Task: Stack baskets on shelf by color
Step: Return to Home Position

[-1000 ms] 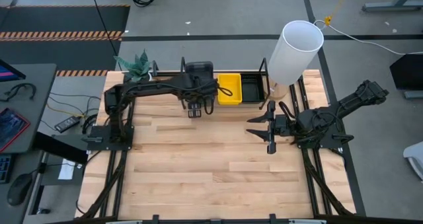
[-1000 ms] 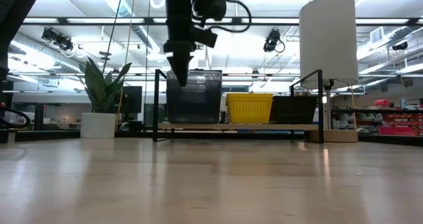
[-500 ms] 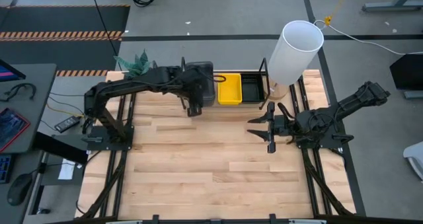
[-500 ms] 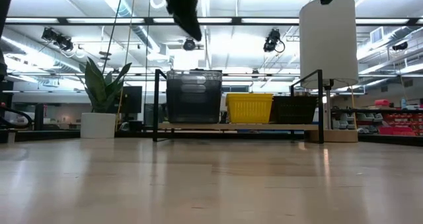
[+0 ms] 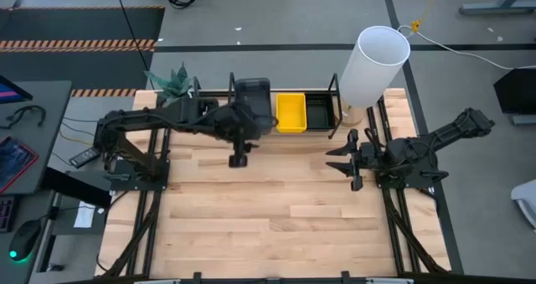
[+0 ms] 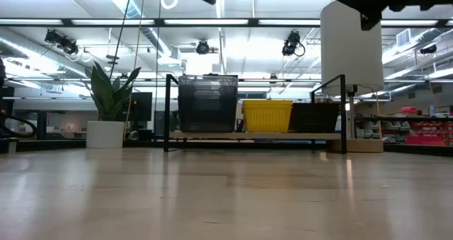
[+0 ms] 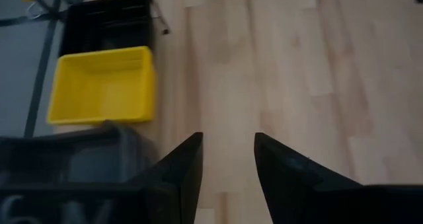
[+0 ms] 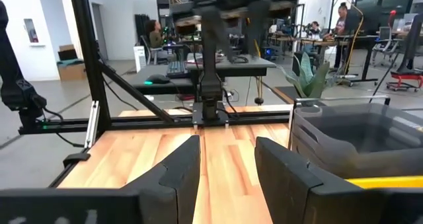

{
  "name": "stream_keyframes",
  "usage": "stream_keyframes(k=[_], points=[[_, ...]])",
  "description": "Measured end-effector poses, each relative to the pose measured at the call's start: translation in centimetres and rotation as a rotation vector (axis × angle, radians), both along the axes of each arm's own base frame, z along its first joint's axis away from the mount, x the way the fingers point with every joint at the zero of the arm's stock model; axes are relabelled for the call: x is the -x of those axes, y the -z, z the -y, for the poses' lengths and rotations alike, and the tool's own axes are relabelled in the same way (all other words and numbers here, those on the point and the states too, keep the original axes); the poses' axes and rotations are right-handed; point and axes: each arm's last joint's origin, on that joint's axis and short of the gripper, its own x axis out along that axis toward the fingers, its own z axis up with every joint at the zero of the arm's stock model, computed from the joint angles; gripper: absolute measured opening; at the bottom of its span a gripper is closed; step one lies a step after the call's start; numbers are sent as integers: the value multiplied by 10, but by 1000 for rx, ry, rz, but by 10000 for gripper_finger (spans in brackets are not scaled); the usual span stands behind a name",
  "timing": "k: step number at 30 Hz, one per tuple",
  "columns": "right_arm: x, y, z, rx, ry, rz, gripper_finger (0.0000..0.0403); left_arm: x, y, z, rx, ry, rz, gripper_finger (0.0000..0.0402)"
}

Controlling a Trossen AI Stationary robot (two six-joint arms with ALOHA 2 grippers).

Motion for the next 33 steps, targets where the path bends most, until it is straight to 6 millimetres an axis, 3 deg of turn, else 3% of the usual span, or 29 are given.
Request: stream_keyframes(k=[7,14,22,33], points=[[14,17,5,-32,-3,35,150,1,10,26,-21,64,-19,141],[26,30,10,-51,-11,73,150,31,41,21,-46,10,12,126],[33,42,14,-59,-31,110,145,91,59,9,12,-94,197,109],[34,53,20,-75,-21,127,68,177,97,8,119,-219,522,65]])
